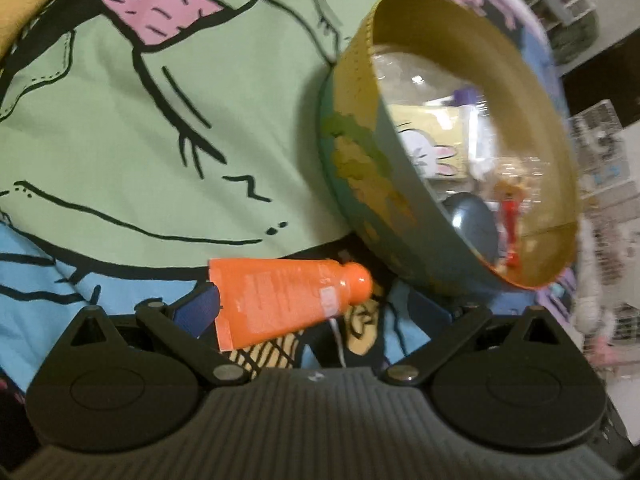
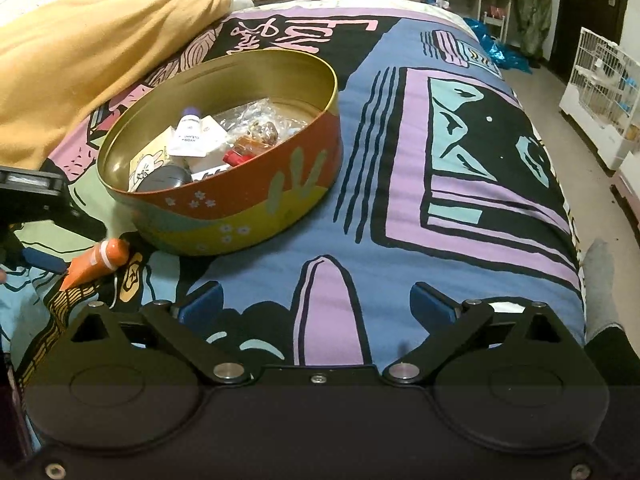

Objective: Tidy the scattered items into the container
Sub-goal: 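Move the left gripper onto the orange tube and close on it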

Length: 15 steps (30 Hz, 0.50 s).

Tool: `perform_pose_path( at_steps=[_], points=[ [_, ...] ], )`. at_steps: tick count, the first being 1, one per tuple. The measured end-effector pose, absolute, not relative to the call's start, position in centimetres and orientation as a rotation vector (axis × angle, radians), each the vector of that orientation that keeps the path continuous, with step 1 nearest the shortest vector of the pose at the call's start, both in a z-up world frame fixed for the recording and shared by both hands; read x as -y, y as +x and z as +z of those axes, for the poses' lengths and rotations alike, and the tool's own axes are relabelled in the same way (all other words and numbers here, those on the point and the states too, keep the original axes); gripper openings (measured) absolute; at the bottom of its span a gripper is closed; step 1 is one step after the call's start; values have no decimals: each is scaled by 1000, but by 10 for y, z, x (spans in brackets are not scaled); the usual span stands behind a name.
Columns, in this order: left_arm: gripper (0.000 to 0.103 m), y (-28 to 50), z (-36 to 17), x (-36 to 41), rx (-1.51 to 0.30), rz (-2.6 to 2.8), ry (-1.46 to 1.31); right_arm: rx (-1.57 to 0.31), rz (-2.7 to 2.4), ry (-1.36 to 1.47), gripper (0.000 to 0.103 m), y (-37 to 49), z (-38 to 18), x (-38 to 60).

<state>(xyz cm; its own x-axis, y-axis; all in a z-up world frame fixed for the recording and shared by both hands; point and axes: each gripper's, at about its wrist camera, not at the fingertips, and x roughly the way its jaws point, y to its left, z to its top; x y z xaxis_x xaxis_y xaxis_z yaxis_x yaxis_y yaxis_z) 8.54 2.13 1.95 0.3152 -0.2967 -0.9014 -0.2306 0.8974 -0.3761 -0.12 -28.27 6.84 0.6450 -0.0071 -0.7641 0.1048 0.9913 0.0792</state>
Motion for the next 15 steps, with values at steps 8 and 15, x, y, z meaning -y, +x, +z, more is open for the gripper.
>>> perform_pose_path(
  at_steps=[8, 15],
  points=[
    [103, 100, 6, -4, -1314, 58, -360, -869, -57, 129, 100, 0, 68, 283],
    [96, 87, 2, 7, -1275, 65, -274, -868, -56, 130, 100, 1, 67, 282]
  ],
)
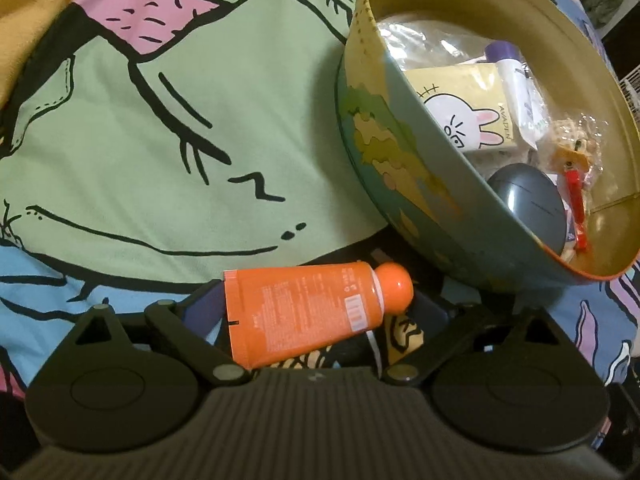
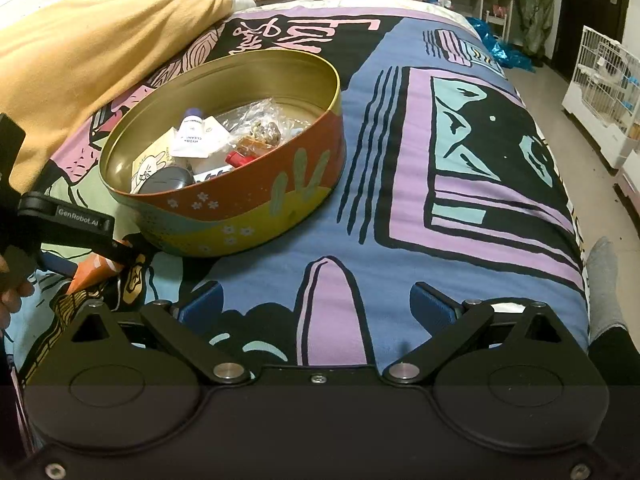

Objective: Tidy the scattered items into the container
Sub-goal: 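Move the left gripper onto the orange tube and close on it, then carry the orange tube over the tin and open the left gripper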

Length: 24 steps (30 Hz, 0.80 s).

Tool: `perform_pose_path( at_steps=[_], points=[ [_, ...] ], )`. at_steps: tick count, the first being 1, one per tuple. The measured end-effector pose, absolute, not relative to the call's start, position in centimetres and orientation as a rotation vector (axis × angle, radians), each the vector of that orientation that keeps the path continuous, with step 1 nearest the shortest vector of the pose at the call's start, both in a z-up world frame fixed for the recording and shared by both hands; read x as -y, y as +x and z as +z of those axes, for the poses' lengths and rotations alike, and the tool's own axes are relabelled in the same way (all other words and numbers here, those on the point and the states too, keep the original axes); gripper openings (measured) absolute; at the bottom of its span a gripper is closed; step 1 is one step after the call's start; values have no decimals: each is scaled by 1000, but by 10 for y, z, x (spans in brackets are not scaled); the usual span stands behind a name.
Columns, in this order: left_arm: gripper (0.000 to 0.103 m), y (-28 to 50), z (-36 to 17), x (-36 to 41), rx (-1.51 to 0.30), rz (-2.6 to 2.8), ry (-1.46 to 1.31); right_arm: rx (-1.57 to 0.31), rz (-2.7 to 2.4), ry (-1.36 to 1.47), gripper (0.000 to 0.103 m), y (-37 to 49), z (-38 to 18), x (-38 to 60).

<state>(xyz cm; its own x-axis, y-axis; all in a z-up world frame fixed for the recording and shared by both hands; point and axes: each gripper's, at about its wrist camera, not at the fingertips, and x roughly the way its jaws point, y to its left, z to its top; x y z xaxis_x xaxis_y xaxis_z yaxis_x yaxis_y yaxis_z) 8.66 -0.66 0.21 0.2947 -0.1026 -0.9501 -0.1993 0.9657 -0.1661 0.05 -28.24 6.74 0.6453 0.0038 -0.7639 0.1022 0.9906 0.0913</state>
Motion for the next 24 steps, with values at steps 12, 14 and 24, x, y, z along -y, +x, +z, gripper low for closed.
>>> perform_pose_path(
  at_steps=[12, 14, 24],
  points=[
    [95, 53, 23, -16, -1209, -14, -336, -880, -59, 124, 100, 2, 64, 281],
    [95, 48, 29, -21, -1193, -18, -332, -883, -57, 121, 100, 2, 63, 281],
    [95, 55, 86, -22, -1046, -63, -261, -911, -38, 94, 100, 5, 58, 275]
  ],
)
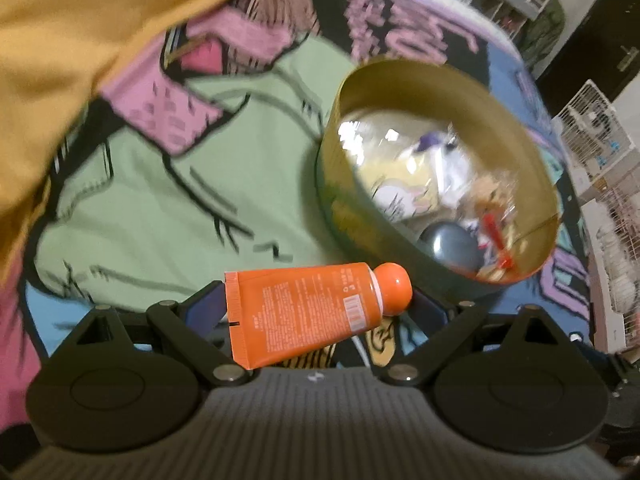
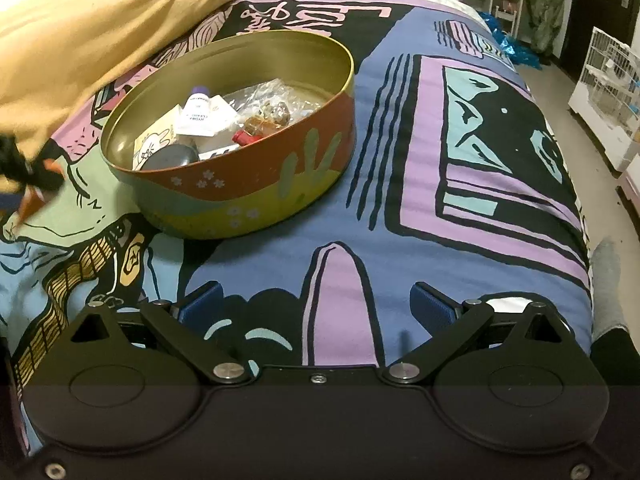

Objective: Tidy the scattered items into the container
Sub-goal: 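Carry the orange tube over the tin and open the left gripper, then withdraw the left gripper from the tin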

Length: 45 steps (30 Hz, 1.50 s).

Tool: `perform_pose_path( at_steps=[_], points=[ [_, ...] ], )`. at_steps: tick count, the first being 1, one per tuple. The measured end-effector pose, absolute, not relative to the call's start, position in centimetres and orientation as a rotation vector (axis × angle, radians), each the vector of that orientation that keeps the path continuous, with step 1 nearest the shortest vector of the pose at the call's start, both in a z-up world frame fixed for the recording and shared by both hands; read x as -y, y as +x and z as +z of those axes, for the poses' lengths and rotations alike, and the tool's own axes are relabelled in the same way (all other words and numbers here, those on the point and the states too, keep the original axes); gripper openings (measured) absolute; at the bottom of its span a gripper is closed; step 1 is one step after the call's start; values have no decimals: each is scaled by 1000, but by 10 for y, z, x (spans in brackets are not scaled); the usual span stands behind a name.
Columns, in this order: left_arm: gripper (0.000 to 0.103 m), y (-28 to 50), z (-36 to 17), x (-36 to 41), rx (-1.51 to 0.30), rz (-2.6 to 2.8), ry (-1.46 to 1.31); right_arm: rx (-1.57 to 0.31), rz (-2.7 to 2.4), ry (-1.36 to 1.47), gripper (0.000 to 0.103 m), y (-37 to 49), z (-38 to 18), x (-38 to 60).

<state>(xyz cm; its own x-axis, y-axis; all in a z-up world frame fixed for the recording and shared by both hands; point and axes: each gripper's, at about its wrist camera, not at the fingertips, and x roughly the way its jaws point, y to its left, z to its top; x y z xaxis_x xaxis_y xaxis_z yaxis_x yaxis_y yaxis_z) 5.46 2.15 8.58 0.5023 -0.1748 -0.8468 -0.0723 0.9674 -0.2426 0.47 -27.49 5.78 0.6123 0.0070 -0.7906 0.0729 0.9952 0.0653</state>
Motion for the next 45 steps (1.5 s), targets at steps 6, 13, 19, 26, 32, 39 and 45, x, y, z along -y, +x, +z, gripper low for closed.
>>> perform_pose_path(
  at_steps=[6, 13, 19, 26, 32, 39, 45],
  points=[
    [95, 62, 122, -18, -963, -106, -244, -926, -39, 95, 100, 6, 56, 275],
    [95, 75, 151, 1, -906, -154, -209, -936, -30, 84, 100, 7, 54, 273],
    [95, 100, 160, 25, -883, -162, -188, -940, -27, 87, 100, 7, 53, 273],
    [95, 139, 155, 58, -873, -173, -207, -944, -16, 87, 100, 9, 52, 272],
    [100, 164, 148, 73, -865, -147, -206, -950, -13, 89, 100, 11, 50, 272],
    [103, 164, 156, 60, -832, -152, -255, -952, -16, 94, 100, 11, 49, 273],
    [103, 149, 148, 41, -866, -171, -235, -957, -21, 96, 100, 13, 48, 273]
  ],
)
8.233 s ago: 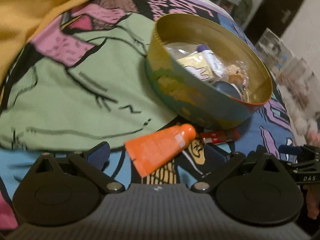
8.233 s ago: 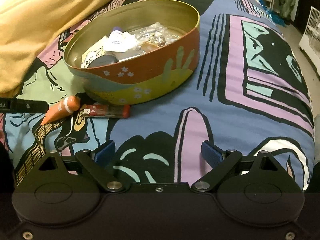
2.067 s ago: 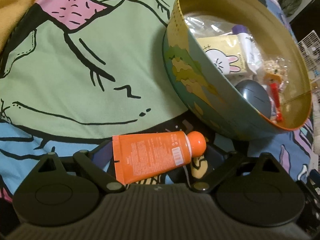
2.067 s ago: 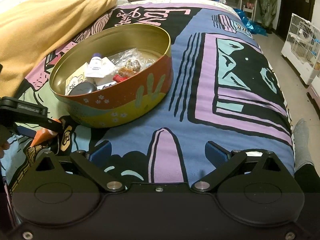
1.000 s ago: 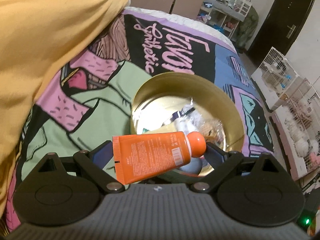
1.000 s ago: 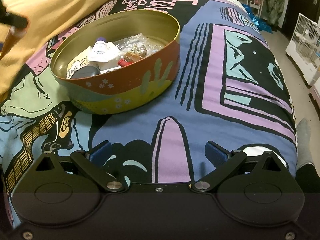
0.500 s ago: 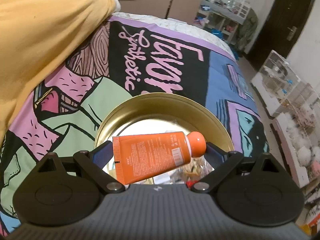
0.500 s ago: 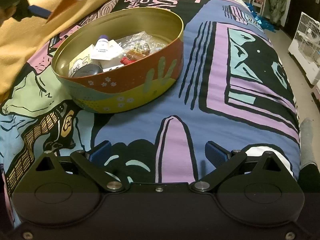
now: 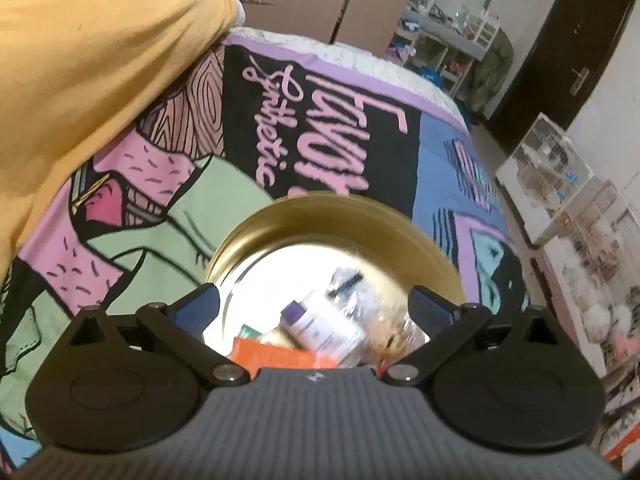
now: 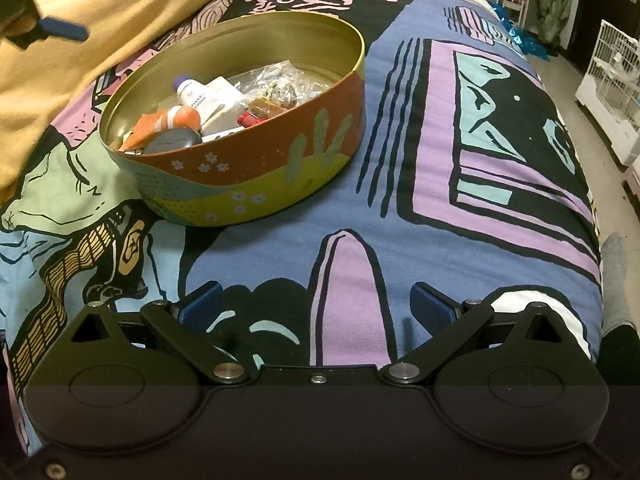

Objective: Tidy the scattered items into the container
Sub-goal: 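Withdraw the left gripper from the tin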

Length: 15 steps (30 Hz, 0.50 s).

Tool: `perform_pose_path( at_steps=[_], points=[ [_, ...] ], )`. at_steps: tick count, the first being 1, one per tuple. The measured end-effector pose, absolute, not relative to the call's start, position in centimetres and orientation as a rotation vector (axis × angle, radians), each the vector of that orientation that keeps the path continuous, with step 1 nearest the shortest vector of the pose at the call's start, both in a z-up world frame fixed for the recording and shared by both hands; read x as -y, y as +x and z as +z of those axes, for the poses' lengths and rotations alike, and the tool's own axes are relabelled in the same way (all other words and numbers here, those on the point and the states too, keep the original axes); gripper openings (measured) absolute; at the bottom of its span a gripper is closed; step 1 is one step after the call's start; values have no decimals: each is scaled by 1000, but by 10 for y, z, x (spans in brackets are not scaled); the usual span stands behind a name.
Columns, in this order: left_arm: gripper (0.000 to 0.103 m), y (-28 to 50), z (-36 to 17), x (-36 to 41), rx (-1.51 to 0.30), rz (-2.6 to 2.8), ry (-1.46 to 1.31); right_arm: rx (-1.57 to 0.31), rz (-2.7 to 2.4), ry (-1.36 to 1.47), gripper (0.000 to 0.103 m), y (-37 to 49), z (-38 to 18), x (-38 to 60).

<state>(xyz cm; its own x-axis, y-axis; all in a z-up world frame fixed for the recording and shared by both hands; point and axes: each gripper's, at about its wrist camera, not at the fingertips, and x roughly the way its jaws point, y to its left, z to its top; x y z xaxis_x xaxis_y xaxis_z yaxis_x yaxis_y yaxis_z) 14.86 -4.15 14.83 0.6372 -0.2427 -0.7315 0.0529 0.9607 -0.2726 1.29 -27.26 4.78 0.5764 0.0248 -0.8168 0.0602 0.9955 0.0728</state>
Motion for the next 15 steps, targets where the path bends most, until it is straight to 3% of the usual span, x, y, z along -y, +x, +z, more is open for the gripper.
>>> perform_pose_path(
  at_steps=[15],
  points=[
    [103, 74, 104, 34, -838, -273, -65, -926, -43, 164, 100, 12, 50, 280]
  ],
)
